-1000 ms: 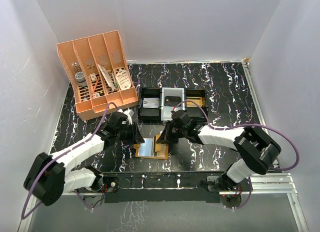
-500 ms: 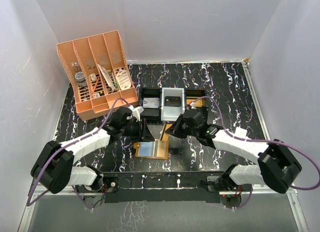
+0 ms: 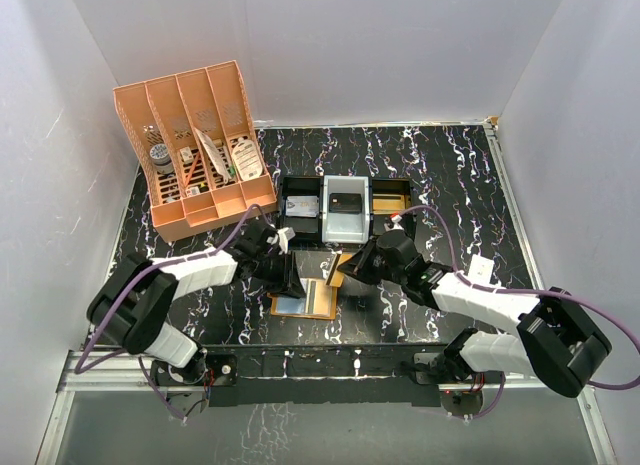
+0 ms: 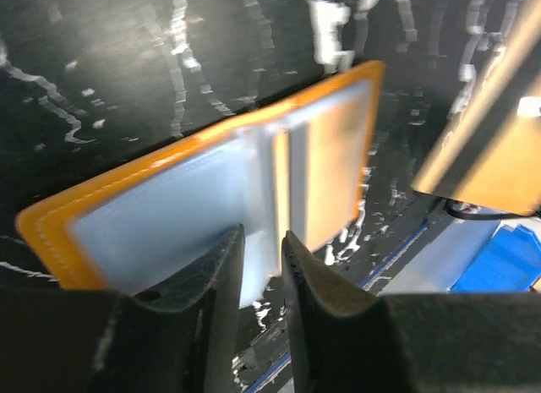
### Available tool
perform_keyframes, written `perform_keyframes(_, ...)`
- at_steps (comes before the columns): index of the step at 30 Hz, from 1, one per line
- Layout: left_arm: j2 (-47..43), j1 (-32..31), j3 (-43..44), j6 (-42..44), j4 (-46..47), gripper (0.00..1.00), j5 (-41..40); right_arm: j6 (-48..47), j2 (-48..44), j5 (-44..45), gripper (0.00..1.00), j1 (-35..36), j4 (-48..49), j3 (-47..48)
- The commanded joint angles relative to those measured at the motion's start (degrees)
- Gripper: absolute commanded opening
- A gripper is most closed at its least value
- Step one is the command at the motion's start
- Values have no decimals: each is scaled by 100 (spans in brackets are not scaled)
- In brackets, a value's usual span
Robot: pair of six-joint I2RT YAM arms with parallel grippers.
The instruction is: Take the credit cards out of the card holder
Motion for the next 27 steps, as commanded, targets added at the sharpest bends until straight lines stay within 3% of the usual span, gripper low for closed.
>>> perform_keyframes(1, 323, -22, 391, 381, -1373, 24, -1108, -326, -23, -37, 0, -73, 509, 405)
perform_keyframes(7, 87, -30, 518, 407, -1409, 24, -1042, -855, -339, 228, 0, -366, 147, 669)
perform_keyframes(13, -428, -17, 631, 281, -1315, 33, -943, -1440, -670, 549, 0, -647, -335, 867)
perform_keyframes(16, -796, -23, 619, 325, -1282, 38, -1092, -1403, -751, 245, 0, -719, -276, 813)
perform_keyframes(22, -1479, -4, 659, 480, -1367, 58, -1650, -1156, -781, -225, 0, -776, 263, 435)
perform_keyframes(27, -1487, 322, 1216, 1052, -2031, 79, -1626, -1931, -621, -62, 0, -851, 33, 931)
